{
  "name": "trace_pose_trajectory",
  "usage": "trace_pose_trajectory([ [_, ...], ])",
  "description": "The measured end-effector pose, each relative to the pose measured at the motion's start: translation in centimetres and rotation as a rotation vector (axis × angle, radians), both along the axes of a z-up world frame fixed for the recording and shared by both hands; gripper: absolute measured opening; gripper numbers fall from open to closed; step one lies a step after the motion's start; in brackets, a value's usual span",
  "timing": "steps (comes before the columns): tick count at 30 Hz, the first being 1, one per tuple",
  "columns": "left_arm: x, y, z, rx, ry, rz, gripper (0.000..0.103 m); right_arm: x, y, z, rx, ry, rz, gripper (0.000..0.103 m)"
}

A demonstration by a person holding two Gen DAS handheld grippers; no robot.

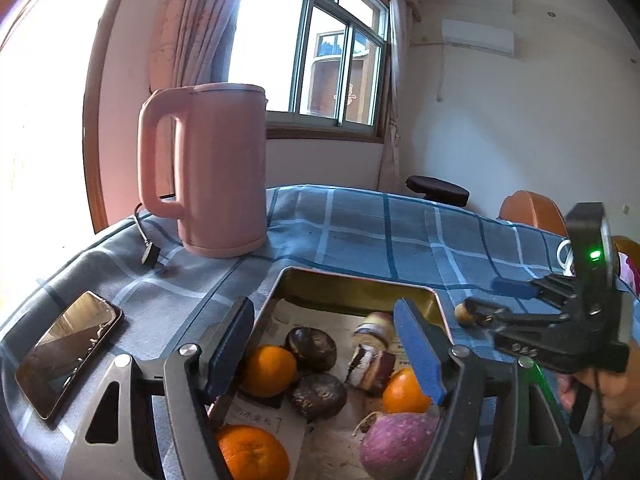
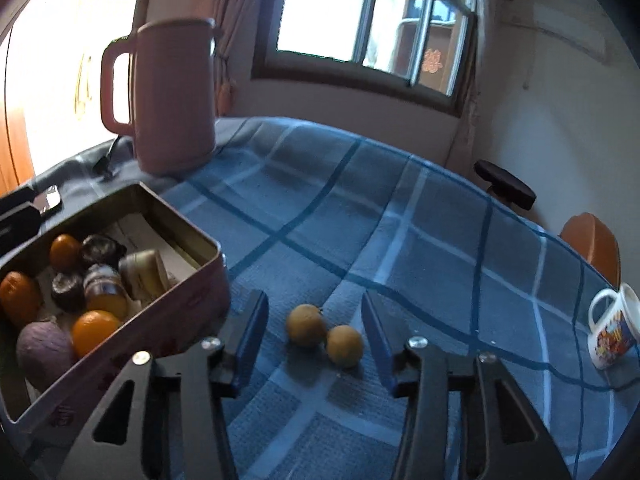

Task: Organize fruits
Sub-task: 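Grasp a small tan round fruit with the right tool while the left tool moves to another, then close the left tool around the other small tan round fruit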

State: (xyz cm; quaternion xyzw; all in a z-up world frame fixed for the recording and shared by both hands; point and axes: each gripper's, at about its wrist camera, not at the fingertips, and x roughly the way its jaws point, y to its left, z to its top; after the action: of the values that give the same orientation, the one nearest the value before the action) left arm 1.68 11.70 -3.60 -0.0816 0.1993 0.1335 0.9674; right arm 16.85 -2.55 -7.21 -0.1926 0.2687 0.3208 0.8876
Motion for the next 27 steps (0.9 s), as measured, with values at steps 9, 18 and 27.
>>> trace_pose_trajectory([
  [9,0.9,-1.9,1.0,0.025,-0.006,-0.034,0.074,2.3,1.9,-2.1,-0.144,0.077,0.011,0.028],
  [18,3.1,-6.2,2.1,0.035,0.01,-0.139,0.074,1.2,-1.9,0.1,0.029,0.012,-0.032,0.028],
  [27,9.4,-12.1,0.4,0.045,0.155,-0.238,0.074,4.0,-11.1,0.9,0.208,0.071,-0.269,0.028],
])
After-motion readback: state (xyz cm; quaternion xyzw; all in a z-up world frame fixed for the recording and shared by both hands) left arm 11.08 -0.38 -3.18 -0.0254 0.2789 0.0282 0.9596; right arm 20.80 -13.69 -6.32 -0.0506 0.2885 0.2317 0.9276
